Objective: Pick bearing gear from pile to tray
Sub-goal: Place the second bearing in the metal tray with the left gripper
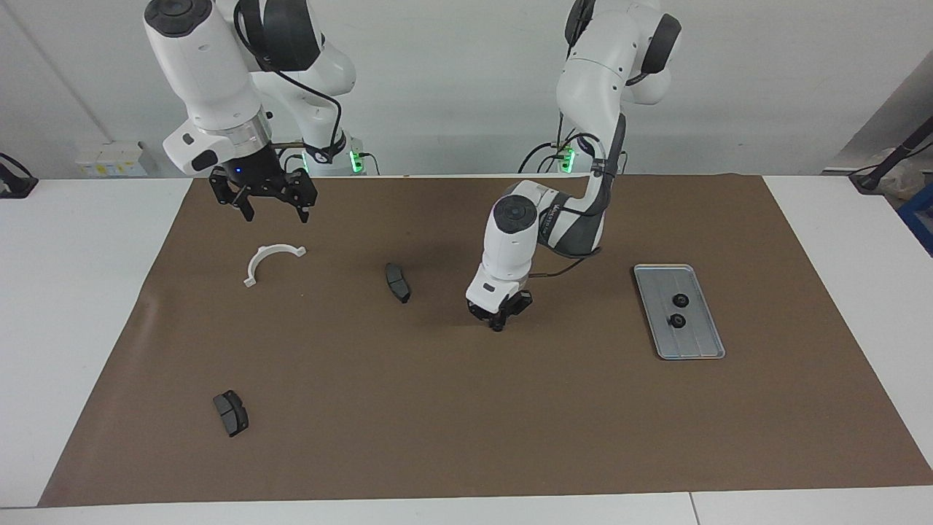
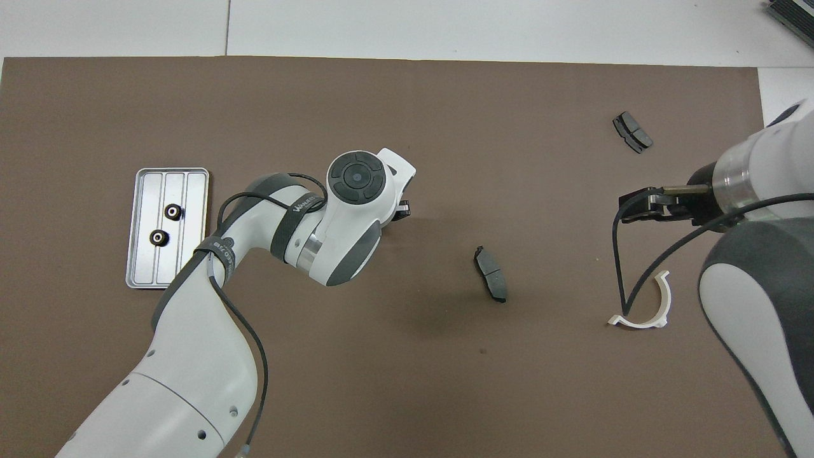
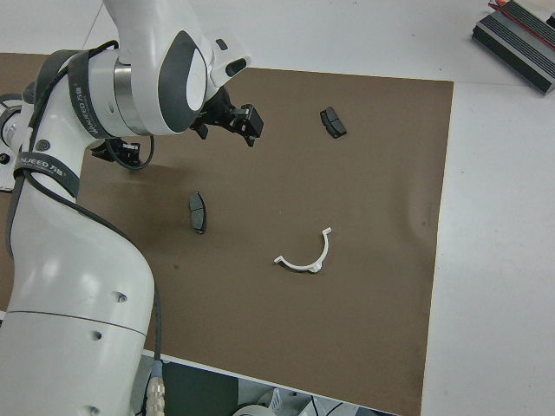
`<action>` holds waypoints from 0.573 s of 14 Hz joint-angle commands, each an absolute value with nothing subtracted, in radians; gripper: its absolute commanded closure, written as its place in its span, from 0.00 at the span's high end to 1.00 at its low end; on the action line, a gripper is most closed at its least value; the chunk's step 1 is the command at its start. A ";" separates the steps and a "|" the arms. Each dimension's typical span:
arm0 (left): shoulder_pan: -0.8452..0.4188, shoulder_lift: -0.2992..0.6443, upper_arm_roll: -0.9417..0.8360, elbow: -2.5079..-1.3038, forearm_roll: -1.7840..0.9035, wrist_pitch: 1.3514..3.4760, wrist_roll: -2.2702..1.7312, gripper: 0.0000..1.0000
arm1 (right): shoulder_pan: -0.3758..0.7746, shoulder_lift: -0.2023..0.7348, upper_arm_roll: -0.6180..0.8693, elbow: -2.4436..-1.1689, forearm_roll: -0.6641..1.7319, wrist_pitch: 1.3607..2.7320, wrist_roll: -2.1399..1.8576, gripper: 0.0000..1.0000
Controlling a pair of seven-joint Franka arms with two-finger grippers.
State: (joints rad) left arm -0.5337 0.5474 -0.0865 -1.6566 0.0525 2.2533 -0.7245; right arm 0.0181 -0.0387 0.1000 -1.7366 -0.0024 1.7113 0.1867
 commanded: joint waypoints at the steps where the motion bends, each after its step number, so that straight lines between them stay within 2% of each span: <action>1: -0.543 0.548 -0.077 -1.661 0.055 2.284 -0.738 0.24 | -0.002 -0.055 0.107 -1.755 0.028 1.735 0.143 1.00; 8: -0.538 0.557 -0.075 -1.661 0.054 2.328 -0.739 0.32 | -0.002 -0.057 0.107 -1.755 0.023 1.735 0.123 1.00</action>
